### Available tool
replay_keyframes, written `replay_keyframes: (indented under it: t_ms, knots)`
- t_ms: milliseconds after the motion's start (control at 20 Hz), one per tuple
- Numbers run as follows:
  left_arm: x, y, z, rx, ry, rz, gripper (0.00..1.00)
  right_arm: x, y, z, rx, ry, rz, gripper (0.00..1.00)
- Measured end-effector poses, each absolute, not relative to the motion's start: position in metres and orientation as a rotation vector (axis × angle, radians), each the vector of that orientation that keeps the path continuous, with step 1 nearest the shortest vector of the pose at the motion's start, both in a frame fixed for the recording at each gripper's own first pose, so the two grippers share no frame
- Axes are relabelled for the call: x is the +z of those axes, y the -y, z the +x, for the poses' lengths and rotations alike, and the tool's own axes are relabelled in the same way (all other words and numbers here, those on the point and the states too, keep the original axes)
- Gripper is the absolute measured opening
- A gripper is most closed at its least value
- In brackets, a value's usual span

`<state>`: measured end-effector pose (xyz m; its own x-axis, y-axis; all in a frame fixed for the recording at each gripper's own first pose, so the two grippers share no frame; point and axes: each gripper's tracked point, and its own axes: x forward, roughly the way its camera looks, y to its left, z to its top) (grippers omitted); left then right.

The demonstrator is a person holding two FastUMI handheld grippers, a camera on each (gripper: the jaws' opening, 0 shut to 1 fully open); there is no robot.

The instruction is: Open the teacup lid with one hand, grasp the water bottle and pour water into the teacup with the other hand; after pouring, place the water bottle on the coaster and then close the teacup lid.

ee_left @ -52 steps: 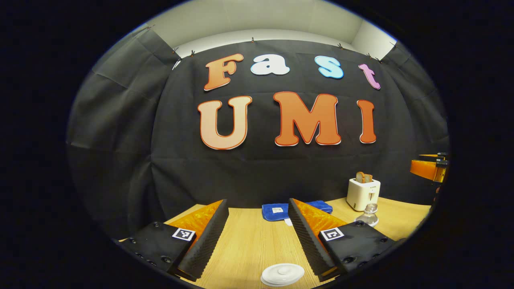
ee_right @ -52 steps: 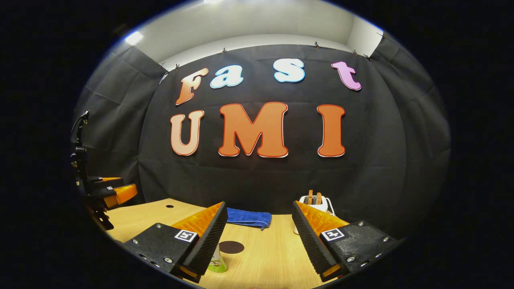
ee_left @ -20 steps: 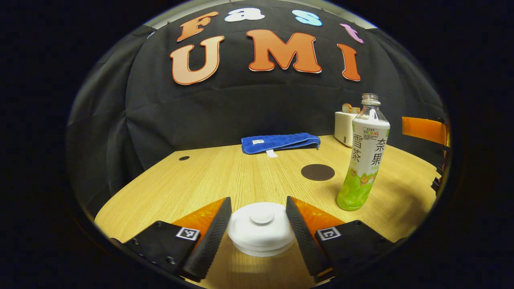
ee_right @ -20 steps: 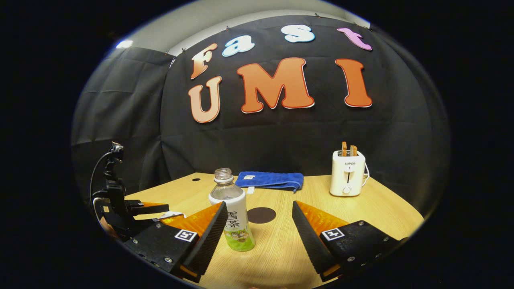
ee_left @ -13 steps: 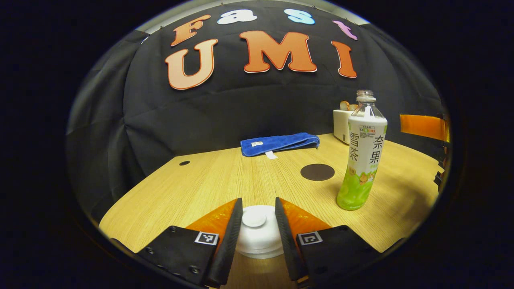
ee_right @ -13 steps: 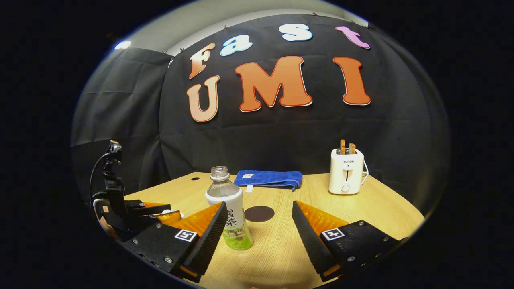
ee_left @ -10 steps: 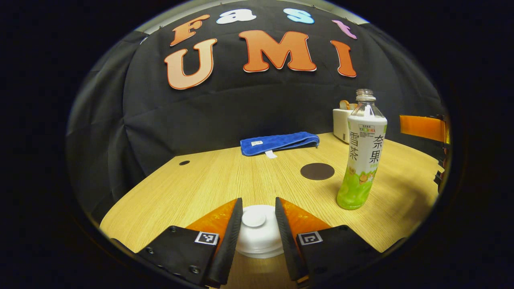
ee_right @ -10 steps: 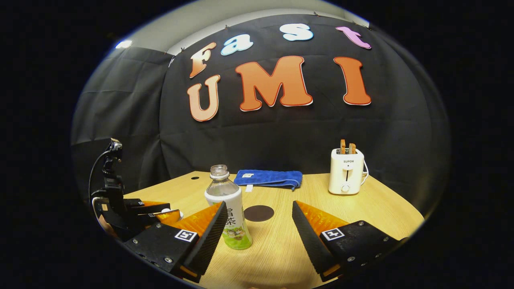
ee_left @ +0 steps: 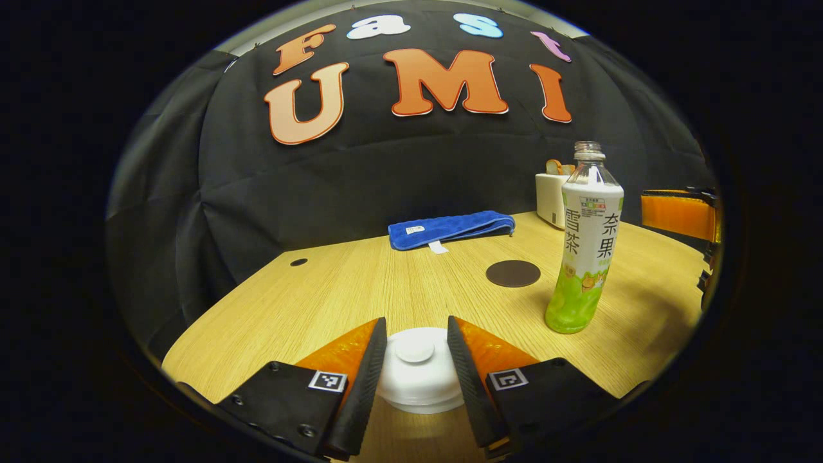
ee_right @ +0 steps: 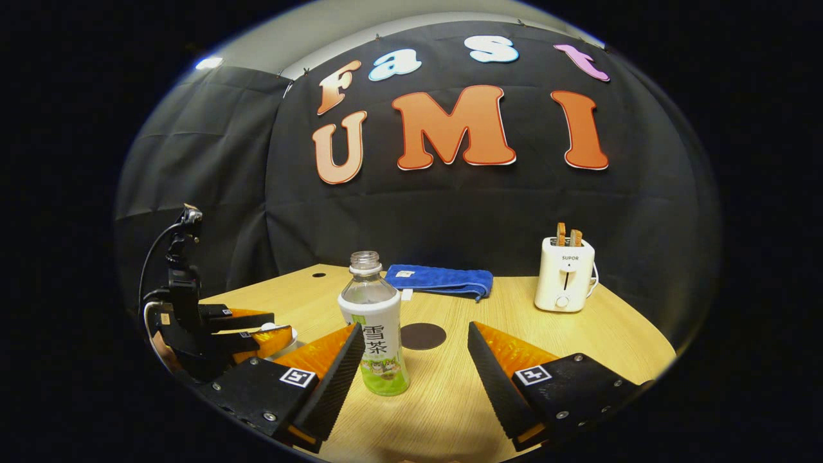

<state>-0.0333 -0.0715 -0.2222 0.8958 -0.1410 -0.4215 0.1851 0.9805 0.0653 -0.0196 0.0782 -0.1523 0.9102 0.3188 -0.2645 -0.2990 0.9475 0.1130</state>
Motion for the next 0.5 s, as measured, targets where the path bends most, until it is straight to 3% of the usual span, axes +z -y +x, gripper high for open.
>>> replay_keyframes:
  t_ms: [50, 100, 150, 200, 250, 300, 450, 500]
  knots:
    - [-0.2209, 0.068, -0.0308, -0.152, -0.42, 0.102, 0.59, -0.1513, -0.0794, -0.019, 0.321, -0.287, 0.069, 0.97]
    - [-0.2194, 0.0667, -0.0312, -0.148, -0.411, 0.097, 0.61, -0.1514, -0.0784, -0.0187, 0.322, -0.288, 0.067, 0.97]
    - [-0.2204, 0.0674, -0.0317, -0.149, -0.417, 0.096, 0.56, -0.1523, -0.0791, -0.0189, 0.321, -0.288, 0.065, 0.97]
    - [-0.2241, 0.0691, -0.0328, -0.158, -0.427, 0.092, 0.55, -0.1522, -0.0799, -0.0184, 0.32, -0.289, 0.065, 0.97]
    - [-0.2263, 0.0697, -0.0341, -0.148, -0.424, 0.093, 0.61, -0.1517, -0.0807, -0.0179, 0.32, -0.29, 0.067, 0.97]
    - [-0.2237, 0.0693, -0.0312, -0.153, -0.421, 0.085, 0.48, -0.1521, -0.0804, -0.0179, 0.32, -0.29, 0.069, 0.97]
    - [-0.2197, 0.0684, -0.0302, -0.153, -0.418, 0.086, 0.47, -0.1529, -0.0796, -0.017, 0.319, -0.293, 0.069, 0.97]
    - [-0.2205, 0.0688, -0.0326, -0.149, -0.419, 0.075, 0.33, -0.1533, -0.0807, -0.0176, 0.322, -0.296, 0.068, 0.97]
